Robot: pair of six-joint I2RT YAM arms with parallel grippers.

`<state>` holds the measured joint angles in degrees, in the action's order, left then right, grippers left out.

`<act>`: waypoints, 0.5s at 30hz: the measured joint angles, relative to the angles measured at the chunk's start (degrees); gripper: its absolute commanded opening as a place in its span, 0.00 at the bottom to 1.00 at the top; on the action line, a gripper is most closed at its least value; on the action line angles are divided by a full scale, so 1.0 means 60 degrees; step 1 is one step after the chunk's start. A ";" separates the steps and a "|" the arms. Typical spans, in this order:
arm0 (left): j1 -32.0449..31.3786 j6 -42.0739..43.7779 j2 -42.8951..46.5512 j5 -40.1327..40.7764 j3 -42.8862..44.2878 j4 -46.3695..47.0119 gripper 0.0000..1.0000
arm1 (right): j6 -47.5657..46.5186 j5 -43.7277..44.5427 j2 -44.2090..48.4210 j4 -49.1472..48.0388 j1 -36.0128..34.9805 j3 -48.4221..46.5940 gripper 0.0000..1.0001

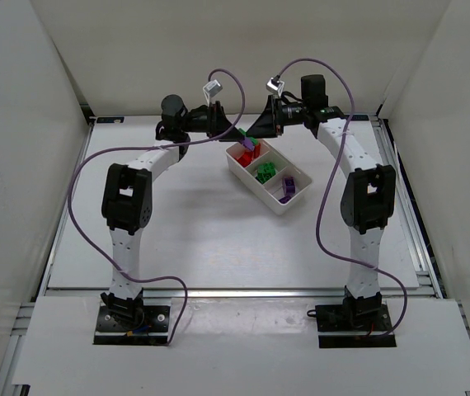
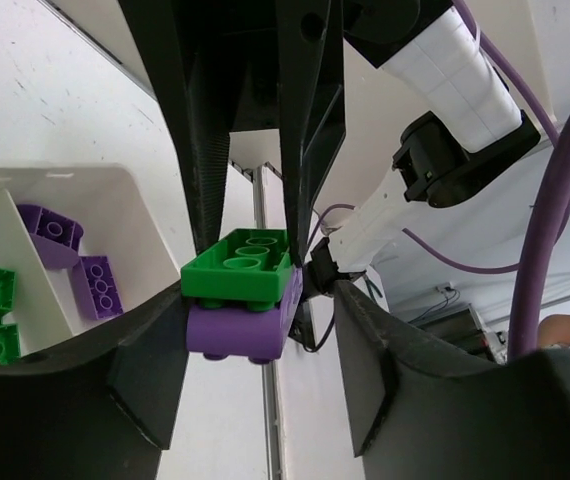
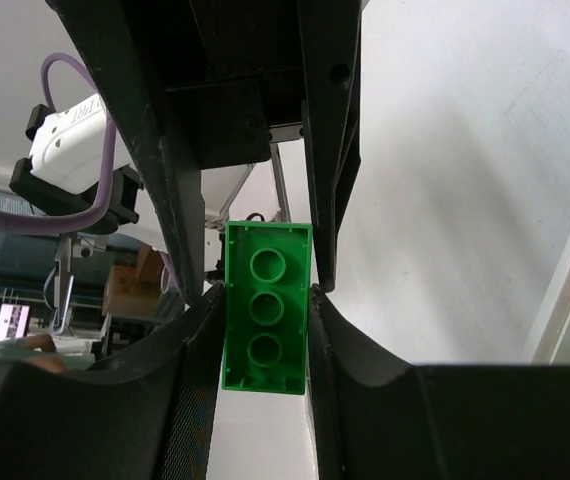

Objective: Sort the legos into containers by color

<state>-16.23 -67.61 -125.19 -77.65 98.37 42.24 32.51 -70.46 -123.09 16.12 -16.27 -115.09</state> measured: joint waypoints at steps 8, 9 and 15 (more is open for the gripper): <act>-0.0011 -0.0055 -0.0004 -0.0084 0.0000 -0.0058 0.35 | -0.0040 -0.0146 -0.0011 -0.0029 -0.0036 -0.0087 0.00; -0.0007 -0.0106 -0.0004 -0.0098 0.0000 -0.0036 0.26 | -0.0058 -0.0157 -0.0011 -0.0036 -0.0040 -0.0087 0.00; -0.0011 -0.0437 -0.0007 -0.0211 -0.0007 0.0251 0.10 | -0.0102 -0.0255 -0.0011 -0.0025 -0.0040 -0.0087 0.00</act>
<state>-16.29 -70.24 -125.23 -78.91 98.32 43.75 31.90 -71.99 -123.15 15.97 -16.51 -115.61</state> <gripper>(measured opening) 0.480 0.387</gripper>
